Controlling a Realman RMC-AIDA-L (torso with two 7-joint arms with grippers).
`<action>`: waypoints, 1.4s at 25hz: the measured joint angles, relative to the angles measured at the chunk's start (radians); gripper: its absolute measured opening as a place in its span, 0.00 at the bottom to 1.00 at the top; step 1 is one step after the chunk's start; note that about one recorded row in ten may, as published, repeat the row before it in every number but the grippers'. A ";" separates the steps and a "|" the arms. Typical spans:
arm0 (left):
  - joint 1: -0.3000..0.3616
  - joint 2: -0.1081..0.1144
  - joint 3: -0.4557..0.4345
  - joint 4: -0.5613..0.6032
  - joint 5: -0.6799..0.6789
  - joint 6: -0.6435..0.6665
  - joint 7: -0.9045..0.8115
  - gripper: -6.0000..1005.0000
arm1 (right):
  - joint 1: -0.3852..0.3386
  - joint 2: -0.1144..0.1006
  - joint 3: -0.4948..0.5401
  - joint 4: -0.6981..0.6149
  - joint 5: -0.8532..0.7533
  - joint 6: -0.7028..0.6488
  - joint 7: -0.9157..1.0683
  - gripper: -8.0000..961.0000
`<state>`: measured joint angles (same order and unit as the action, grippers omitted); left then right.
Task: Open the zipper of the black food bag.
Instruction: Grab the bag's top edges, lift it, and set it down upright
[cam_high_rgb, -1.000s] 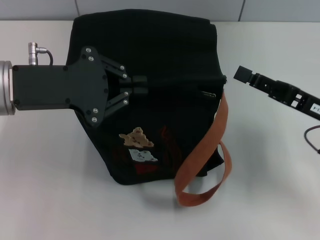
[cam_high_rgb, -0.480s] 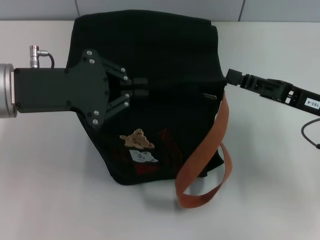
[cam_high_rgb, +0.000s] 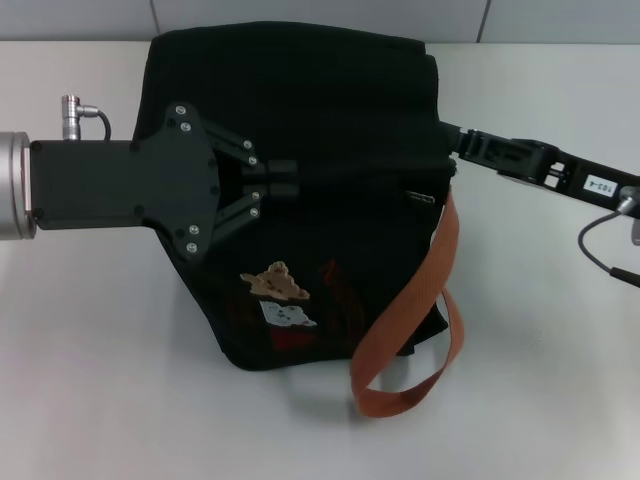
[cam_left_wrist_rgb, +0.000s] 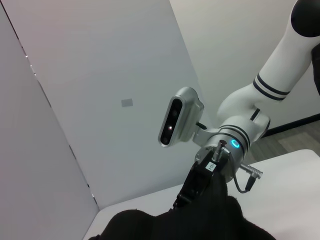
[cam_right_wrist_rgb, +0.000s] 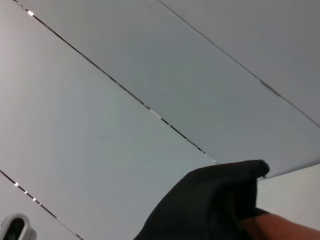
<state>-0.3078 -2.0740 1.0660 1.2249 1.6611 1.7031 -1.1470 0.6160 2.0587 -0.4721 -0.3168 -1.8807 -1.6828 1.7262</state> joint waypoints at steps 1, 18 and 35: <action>0.000 0.000 0.000 0.000 0.000 0.000 0.000 0.09 | 0.000 0.000 0.000 0.000 0.000 0.000 0.000 0.31; -0.013 0.000 0.000 -0.026 0.001 -0.003 0.008 0.09 | 0.051 0.018 -0.044 0.005 0.000 0.055 0.016 0.23; -0.024 0.000 -0.010 -0.054 0.001 -0.007 0.029 0.09 | 0.050 0.020 -0.052 0.005 0.000 0.060 -0.024 0.03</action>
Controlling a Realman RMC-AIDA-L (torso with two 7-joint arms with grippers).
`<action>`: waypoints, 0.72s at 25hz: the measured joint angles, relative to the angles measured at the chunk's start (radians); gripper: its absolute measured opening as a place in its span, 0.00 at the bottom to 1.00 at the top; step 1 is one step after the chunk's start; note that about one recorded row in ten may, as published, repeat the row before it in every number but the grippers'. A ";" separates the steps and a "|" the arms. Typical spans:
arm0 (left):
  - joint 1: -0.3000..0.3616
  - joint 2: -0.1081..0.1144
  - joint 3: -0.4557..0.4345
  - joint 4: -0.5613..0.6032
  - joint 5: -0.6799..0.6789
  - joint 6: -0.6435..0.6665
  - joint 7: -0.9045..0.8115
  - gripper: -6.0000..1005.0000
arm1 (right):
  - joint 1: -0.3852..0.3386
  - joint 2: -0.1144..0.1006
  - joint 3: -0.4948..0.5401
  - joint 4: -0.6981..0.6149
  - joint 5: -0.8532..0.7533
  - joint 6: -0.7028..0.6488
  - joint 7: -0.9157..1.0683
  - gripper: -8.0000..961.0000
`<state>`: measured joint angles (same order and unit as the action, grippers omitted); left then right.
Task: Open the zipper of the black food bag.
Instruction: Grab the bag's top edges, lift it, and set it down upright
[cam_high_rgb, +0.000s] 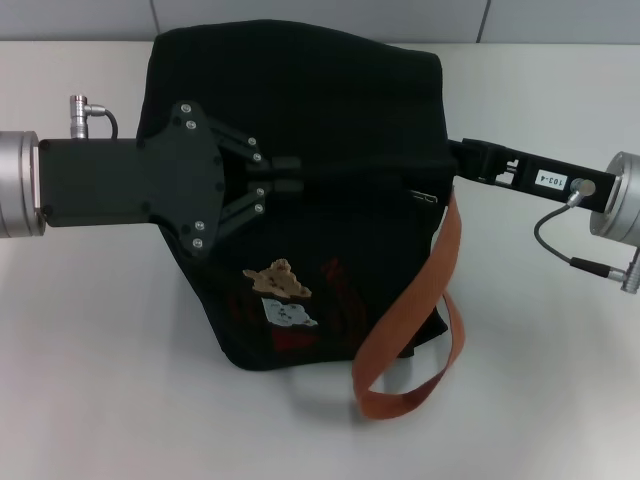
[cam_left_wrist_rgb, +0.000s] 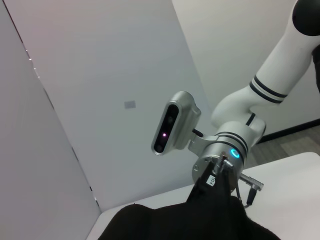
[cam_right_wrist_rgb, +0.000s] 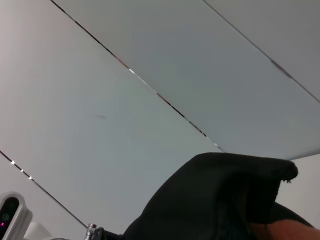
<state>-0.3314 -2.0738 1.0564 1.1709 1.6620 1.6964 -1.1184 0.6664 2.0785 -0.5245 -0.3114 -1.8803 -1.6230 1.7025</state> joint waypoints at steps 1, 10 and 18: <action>0.000 0.000 -0.001 -0.003 -0.003 -0.001 0.000 0.09 | -0.002 0.000 0.000 0.000 0.001 -0.001 -0.003 0.03; 0.001 0.004 -0.017 -0.037 -0.029 -0.005 -0.008 0.09 | -0.018 0.001 0.007 0.000 0.008 -0.018 -0.040 0.01; 0.003 0.004 -0.065 -0.081 -0.037 0.000 -0.009 0.09 | -0.034 0.003 0.013 0.014 0.043 -0.025 -0.071 0.01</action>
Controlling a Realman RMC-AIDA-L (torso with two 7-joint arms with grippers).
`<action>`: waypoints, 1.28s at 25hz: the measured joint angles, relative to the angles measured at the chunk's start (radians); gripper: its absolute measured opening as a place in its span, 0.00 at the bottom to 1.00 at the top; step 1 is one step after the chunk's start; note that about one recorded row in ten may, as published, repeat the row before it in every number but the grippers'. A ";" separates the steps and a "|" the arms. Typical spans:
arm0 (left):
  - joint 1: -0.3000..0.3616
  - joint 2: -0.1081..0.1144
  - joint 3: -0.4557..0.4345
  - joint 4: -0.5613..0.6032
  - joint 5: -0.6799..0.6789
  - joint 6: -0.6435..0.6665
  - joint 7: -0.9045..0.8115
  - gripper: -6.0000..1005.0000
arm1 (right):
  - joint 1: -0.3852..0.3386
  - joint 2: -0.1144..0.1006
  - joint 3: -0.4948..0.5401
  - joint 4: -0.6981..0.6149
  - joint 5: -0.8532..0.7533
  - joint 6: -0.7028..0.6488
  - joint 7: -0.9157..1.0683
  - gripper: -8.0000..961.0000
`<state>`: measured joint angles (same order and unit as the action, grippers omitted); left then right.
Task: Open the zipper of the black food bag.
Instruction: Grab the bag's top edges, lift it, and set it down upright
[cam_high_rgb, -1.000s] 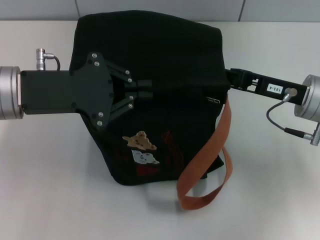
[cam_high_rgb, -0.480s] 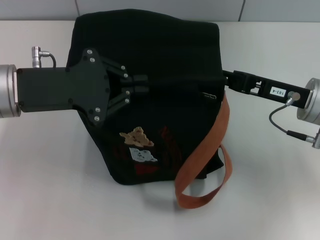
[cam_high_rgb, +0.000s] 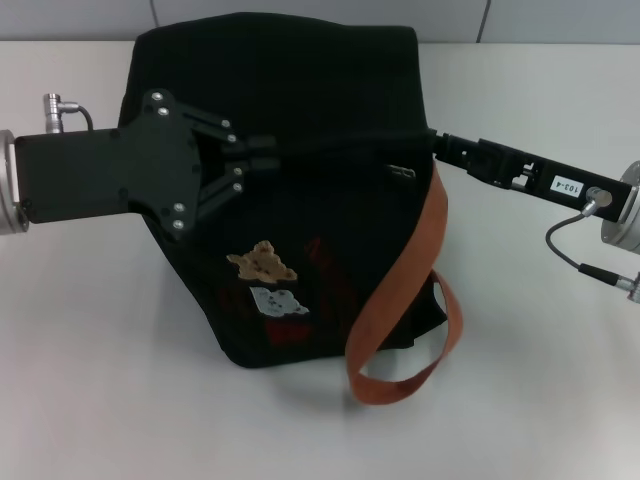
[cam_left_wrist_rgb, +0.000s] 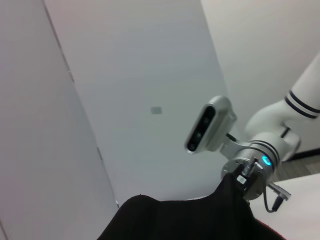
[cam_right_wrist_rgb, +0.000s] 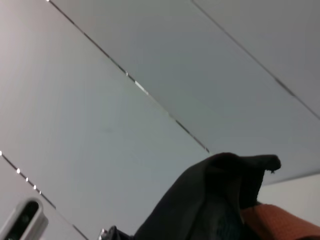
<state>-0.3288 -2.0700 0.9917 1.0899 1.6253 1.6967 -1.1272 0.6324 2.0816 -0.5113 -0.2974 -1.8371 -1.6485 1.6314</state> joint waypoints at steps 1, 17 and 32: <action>-0.001 0.000 -0.007 -0.007 0.000 0.001 0.000 0.09 | -0.001 0.000 0.000 0.004 0.005 0.000 -0.005 0.01; 0.005 0.002 -0.040 -0.036 -0.027 0.004 0.003 0.09 | 0.000 0.000 -0.010 0.044 0.007 0.069 -0.044 0.01; 0.011 0.003 -0.068 -0.050 -0.030 0.033 0.008 0.09 | 0.012 0.002 -0.049 0.059 0.003 0.139 -0.216 0.01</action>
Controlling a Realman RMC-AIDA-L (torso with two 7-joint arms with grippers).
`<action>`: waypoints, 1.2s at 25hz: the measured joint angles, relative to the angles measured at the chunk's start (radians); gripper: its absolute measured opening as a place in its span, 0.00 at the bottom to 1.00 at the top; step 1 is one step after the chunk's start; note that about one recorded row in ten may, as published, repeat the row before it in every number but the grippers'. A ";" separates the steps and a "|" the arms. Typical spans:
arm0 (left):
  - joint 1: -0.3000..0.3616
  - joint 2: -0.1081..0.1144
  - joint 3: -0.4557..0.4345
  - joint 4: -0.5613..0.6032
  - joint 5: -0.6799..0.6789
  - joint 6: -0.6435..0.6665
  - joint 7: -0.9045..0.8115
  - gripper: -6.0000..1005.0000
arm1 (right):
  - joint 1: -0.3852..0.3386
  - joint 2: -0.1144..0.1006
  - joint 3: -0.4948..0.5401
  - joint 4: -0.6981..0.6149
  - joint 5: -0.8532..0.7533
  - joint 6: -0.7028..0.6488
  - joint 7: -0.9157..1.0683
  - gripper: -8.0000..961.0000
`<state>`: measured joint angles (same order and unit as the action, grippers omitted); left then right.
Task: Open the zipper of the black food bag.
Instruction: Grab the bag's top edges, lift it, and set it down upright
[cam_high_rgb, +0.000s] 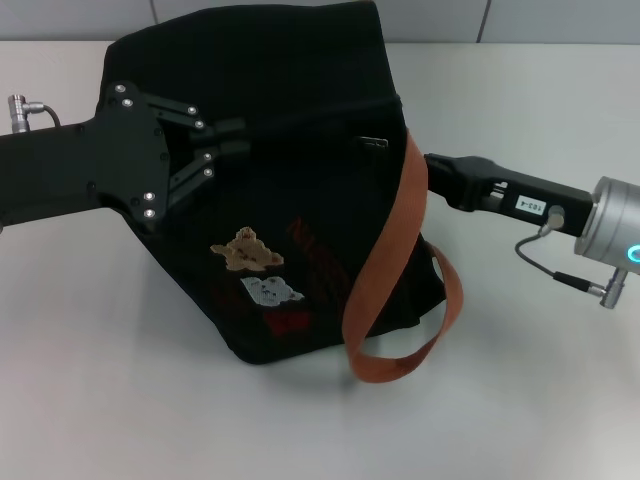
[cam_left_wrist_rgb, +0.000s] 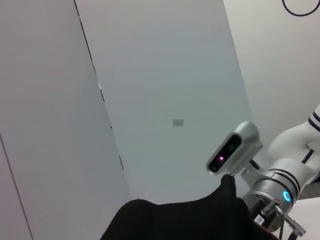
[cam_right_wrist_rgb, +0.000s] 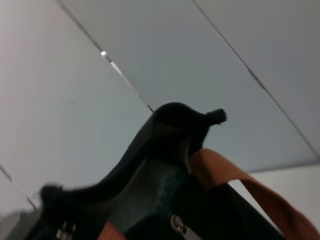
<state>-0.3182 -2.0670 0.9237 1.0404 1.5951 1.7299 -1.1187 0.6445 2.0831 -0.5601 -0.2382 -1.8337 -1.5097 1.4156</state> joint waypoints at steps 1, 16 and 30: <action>0.000 0.000 0.000 0.000 0.000 0.000 0.000 0.09 | 0.000 0.000 0.000 0.000 0.000 0.000 0.000 0.01; -0.013 -0.001 0.003 -0.048 -0.001 0.009 -0.006 0.09 | -0.023 0.006 0.011 0.193 0.142 0.010 -0.909 0.34; -0.034 -0.003 0.006 -0.095 -0.002 0.018 -0.008 0.09 | -0.020 0.009 0.059 0.338 0.147 0.106 -1.491 0.33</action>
<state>-0.3527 -2.0698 0.9299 0.9454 1.5932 1.7475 -1.1270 0.6249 2.0925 -0.5012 0.0995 -1.6870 -1.4041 -0.0758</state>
